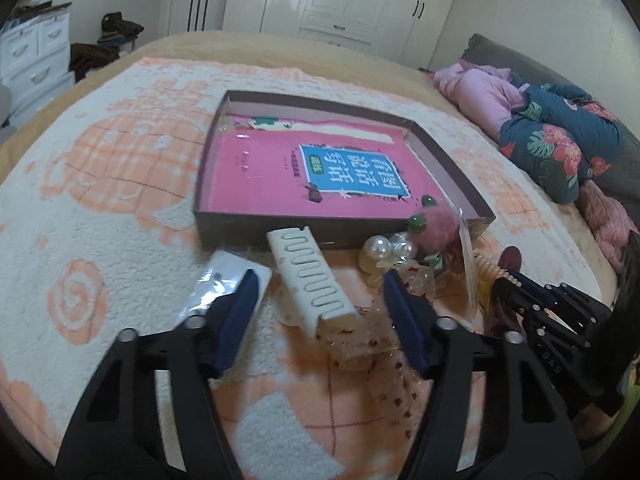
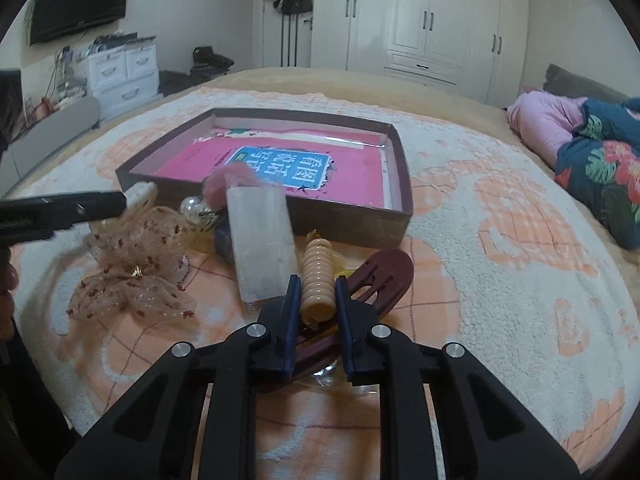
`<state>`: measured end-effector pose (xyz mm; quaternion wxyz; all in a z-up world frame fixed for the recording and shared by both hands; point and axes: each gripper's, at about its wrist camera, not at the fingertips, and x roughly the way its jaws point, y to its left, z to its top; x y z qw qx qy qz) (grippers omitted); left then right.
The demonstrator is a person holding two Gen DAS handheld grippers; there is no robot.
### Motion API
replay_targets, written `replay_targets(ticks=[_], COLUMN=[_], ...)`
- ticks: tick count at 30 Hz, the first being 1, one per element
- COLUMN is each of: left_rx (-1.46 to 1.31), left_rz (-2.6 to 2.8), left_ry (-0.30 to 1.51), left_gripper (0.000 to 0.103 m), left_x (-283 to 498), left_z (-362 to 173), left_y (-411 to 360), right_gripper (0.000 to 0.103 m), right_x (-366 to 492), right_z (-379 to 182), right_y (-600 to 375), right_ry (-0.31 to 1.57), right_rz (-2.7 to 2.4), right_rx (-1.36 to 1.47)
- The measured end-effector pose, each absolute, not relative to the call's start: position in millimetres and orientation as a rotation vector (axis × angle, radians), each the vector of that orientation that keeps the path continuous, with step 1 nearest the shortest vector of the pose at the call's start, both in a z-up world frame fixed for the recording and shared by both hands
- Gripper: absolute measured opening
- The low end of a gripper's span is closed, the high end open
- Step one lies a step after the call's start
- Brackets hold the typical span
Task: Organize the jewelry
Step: 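Grasp the white wavy-toothed comb with the left gripper while the right gripper grasps the orange spiral hair tie, then carry both items over the pink tray while the right gripper releases the spiral tie inside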
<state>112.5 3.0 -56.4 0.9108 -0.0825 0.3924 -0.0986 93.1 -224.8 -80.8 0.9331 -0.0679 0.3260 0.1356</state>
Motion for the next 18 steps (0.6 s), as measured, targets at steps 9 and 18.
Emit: replay_targets(ticks=[9, 18], left_rx=[-0.205, -0.214], left_rz=[-0.155, -0.202], left_ry=[0.906, 0.817], left_gripper=[0.025, 0.019], left_x=[130.4, 119.7], left_z=[-78.3, -56.2], left_y=[9.9, 13.4], right_gripper=[0.017, 0.017], right_x=[87.8, 83.3], right_z=[-69.5, -51.5], right_y=[-239.6, -249.4], right_ry=[0.624, 0.56], right_rz=[0.308, 0.309], right_rx=[-0.067, -0.031])
